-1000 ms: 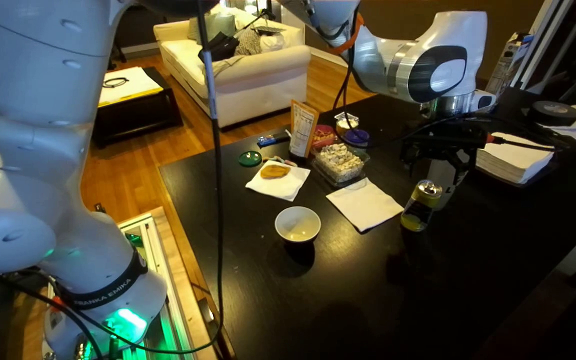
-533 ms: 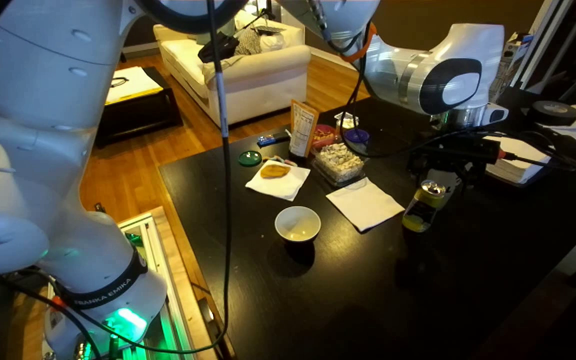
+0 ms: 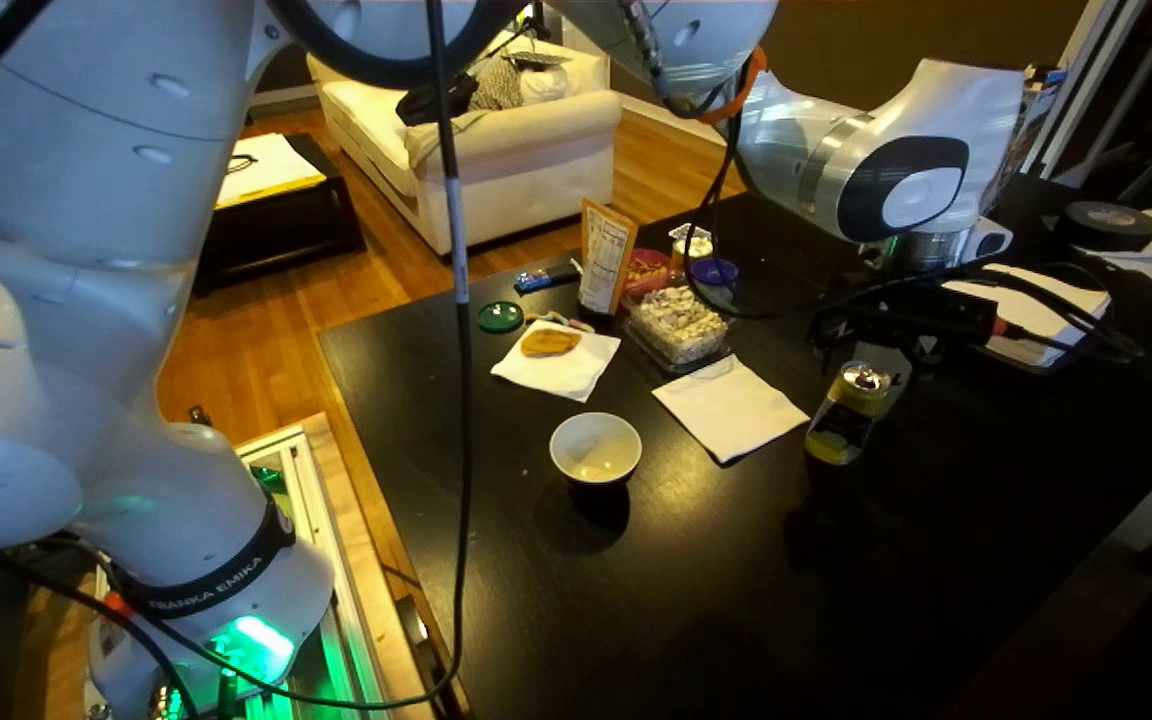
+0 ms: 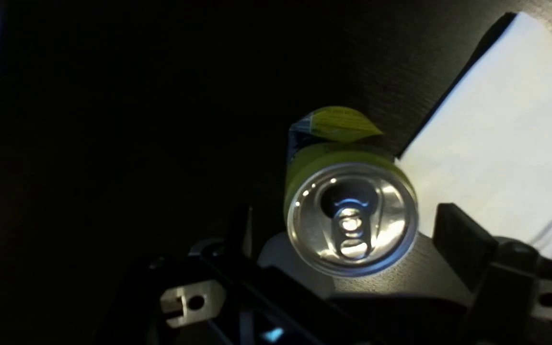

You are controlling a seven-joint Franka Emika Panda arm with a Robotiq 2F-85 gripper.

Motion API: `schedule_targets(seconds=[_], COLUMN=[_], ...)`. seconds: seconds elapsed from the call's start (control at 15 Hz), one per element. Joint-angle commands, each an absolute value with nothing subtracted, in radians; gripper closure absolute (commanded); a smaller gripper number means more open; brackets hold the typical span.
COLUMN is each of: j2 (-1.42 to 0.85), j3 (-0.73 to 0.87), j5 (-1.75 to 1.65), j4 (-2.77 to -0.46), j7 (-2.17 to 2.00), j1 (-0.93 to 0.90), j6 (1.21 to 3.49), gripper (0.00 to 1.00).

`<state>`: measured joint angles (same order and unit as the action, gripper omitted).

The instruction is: Move the can to the left

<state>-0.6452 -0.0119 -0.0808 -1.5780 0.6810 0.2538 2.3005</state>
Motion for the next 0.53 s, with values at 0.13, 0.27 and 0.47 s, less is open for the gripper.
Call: schedule_targets(seconds=[0.13,0.27,0.47], j2=[-0.688,-0.696,-0.705], j3=[-0.038,-0.032,-0.027], j5=[-0.032,-0.040,-0.047], j4=[-1.517,-1.509,-1.503], j7=[0.751,0.755,0.757], j1=[0.277,0.273,0.272], j6=[2.271,2.269,2.265], gripper=[0.18,0.27,0.22])
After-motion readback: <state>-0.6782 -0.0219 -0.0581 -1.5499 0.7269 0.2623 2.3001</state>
